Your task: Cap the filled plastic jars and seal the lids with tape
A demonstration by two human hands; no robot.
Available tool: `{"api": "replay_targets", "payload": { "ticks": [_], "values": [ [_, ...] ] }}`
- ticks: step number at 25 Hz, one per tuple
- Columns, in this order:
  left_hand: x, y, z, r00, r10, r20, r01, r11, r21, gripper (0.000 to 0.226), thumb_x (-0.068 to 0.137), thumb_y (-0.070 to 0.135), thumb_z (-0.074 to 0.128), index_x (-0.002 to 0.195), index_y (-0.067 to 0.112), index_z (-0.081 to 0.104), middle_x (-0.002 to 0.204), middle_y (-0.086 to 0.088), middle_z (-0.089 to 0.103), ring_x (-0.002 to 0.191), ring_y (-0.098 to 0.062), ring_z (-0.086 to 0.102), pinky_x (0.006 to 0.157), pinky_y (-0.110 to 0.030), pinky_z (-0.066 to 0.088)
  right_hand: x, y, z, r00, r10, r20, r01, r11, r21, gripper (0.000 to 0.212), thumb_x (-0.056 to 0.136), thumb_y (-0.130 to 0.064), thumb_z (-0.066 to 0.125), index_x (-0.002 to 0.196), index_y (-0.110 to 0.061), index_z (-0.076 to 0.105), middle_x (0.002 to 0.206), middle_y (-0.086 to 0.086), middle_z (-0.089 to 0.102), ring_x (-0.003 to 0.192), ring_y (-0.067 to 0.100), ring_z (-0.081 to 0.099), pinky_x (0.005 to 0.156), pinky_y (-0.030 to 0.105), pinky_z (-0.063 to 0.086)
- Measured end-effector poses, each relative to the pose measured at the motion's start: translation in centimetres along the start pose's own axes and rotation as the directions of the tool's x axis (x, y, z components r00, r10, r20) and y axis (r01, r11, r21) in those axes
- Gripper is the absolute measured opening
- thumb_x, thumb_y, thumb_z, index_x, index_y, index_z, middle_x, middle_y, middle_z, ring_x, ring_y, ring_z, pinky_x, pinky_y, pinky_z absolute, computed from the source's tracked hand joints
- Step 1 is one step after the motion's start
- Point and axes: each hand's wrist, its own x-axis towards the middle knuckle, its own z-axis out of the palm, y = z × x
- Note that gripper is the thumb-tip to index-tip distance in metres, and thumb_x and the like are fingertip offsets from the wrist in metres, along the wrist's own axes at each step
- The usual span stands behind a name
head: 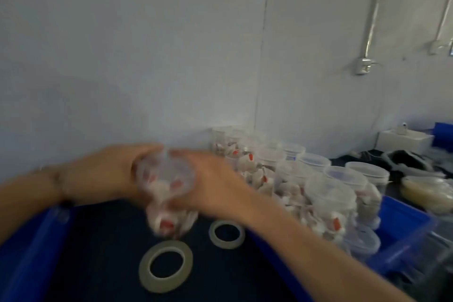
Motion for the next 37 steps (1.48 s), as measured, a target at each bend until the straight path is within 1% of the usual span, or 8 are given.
{"api": "replay_targets", "payload": {
  "ticks": [4, 9, 14, 17, 21, 27, 31, 37],
  "values": [
    [6.6, 8.2, -5.8, 0.917, 0.236, -0.321, -0.228, 0.972, 0.061, 0.075, 0.072, 0.053, 0.059, 0.138, 0.020, 0.047, 0.131, -0.009, 0.053, 0.107, -0.016, 0.049, 0.087, -0.021, 0.030, 1.2, 2.5, -10.4, 0.945, 0.135, -0.298, -0.183, 0.973, -0.142, 0.072, 0.069, -0.049, 0.078, 0.131, -0.023, 0.053, 0.122, -0.006, 0.058, 0.104, 0.010, 0.053, 0.074, -0.005, 0.028],
    [16.1, 16.8, -6.2, 0.860, 0.277, -0.429, -0.236, 0.961, 0.147, 0.045, 0.093, 0.029, 0.055, 0.134, 0.011, 0.050, 0.134, -0.012, 0.052, 0.125, -0.029, 0.045, 0.101, -0.034, 0.035, 2.3, 8.4, -19.7, 0.804, 0.267, -0.531, -0.463, 0.842, -0.277, 0.086, 0.056, -0.060, 0.079, 0.130, -0.021, 0.057, 0.133, 0.003, 0.057, 0.120, 0.023, 0.053, 0.088, 0.026, 0.038],
    [24.0, 23.6, -1.0, 0.927, 0.319, -0.195, -0.328, 0.945, -0.016, 0.057, 0.095, 0.011, 0.044, 0.147, 0.006, 0.021, 0.151, -0.017, 0.025, 0.137, -0.029, 0.032, 0.110, -0.030, 0.026, 1.3, 18.1, -23.4, 0.671, 0.394, -0.628, -0.653, 0.716, -0.249, 0.077, 0.059, -0.047, 0.085, 0.122, -0.011, 0.061, 0.122, 0.012, 0.062, 0.112, 0.029, 0.057, 0.093, 0.033, 0.044],
    [26.4, 25.4, 3.2, 0.924, 0.381, 0.036, -0.383, 0.922, 0.056, 0.059, 0.096, 0.010, 0.041, 0.150, 0.007, 0.015, 0.157, -0.009, 0.013, 0.143, -0.023, 0.020, 0.115, -0.033, 0.021, -0.1, 24.8, -23.3, 0.604, 0.570, -0.557, -0.739, 0.662, -0.124, 0.079, 0.063, -0.026, 0.086, 0.133, -0.011, 0.052, 0.135, 0.010, 0.053, 0.119, 0.028, 0.052, 0.092, 0.031, 0.043],
    [27.8, 25.1, 7.6, 0.893, 0.432, 0.125, -0.444, 0.892, 0.091, 0.058, 0.100, 0.029, 0.039, 0.150, 0.013, 0.013, 0.157, -0.005, 0.015, 0.144, -0.020, 0.018, 0.115, -0.037, 0.021, -2.1, 30.2, -22.1, 0.562, 0.707, -0.429, -0.760, 0.647, 0.069, 0.078, 0.063, -0.025, 0.087, 0.133, -0.019, 0.053, 0.138, 0.004, 0.048, 0.102, 0.022, 0.053, 0.067, 0.032, 0.052],
    [29.0, 25.8, 10.9, 0.878, 0.407, 0.253, -0.435, 0.898, 0.066, 0.062, 0.100, 0.050, 0.020, 0.150, 0.013, 0.017, 0.157, -0.006, 0.015, 0.143, -0.023, 0.018, 0.115, -0.042, 0.020, -3.4, 33.9, -19.3, 0.546, 0.815, -0.194, -0.810, 0.573, 0.128, 0.057, 0.080, -0.013, 0.075, 0.131, -0.008, 0.052, 0.130, 0.015, 0.054, 0.097, 0.031, 0.059, 0.083, 0.043, 0.054],
    [28.6, 25.1, 10.7, 0.877, 0.374, 0.302, -0.423, 0.899, 0.116, 0.063, 0.099, 0.053, 0.018, 0.150, 0.016, 0.022, 0.158, -0.004, 0.012, 0.143, -0.024, 0.019, 0.115, -0.042, 0.021, -4.3, 35.4, -18.8, 0.569, 0.822, 0.019, -0.814, 0.567, -0.128, 0.038, 0.085, -0.036, 0.068, 0.116, -0.021, 0.052, 0.118, 0.003, 0.057, 0.088, 0.014, 0.060, 0.063, 0.020, 0.048],
    [27.6, 22.2, 8.9, 0.900, 0.337, 0.276, -0.394, 0.901, 0.184, 0.060, 0.101, 0.048, 0.018, 0.142, 0.009, 0.038, 0.151, -0.012, 0.029, 0.137, -0.026, 0.031, 0.111, -0.038, 0.027, -3.7, 35.8, -19.3, 0.522, 0.852, 0.041, -0.831, 0.519, -0.201, 0.048, 0.093, -0.051, 0.047, 0.116, -0.010, 0.058, 0.110, 0.009, 0.061, 0.088, 0.025, 0.061, 0.078, 0.034, 0.052]
  ]
}}
